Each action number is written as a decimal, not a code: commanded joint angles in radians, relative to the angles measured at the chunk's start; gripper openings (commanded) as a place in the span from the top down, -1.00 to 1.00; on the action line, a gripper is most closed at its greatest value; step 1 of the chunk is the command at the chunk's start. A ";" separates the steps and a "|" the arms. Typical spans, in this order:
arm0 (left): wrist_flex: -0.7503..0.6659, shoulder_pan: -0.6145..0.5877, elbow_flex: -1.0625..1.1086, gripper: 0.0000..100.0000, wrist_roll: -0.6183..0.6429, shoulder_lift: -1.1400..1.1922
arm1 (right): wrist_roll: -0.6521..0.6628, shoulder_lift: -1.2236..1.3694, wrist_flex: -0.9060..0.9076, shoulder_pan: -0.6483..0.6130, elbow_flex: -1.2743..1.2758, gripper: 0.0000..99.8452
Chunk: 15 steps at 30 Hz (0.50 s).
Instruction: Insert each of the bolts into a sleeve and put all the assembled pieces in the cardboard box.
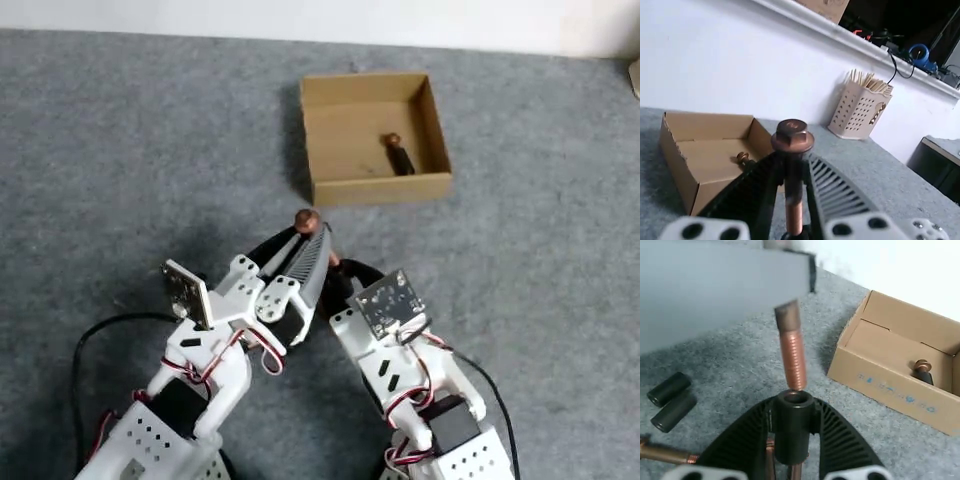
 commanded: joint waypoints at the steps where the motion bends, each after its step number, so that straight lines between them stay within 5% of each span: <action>1: 0.003 0.007 -0.002 0.99 0.005 -0.004 | -0.005 -0.016 0.027 -0.013 -0.120 0.99; 15: 0.002 0.054 0.021 0.99 -0.002 -0.004 | -0.002 -0.016 0.028 -0.062 -0.148 0.99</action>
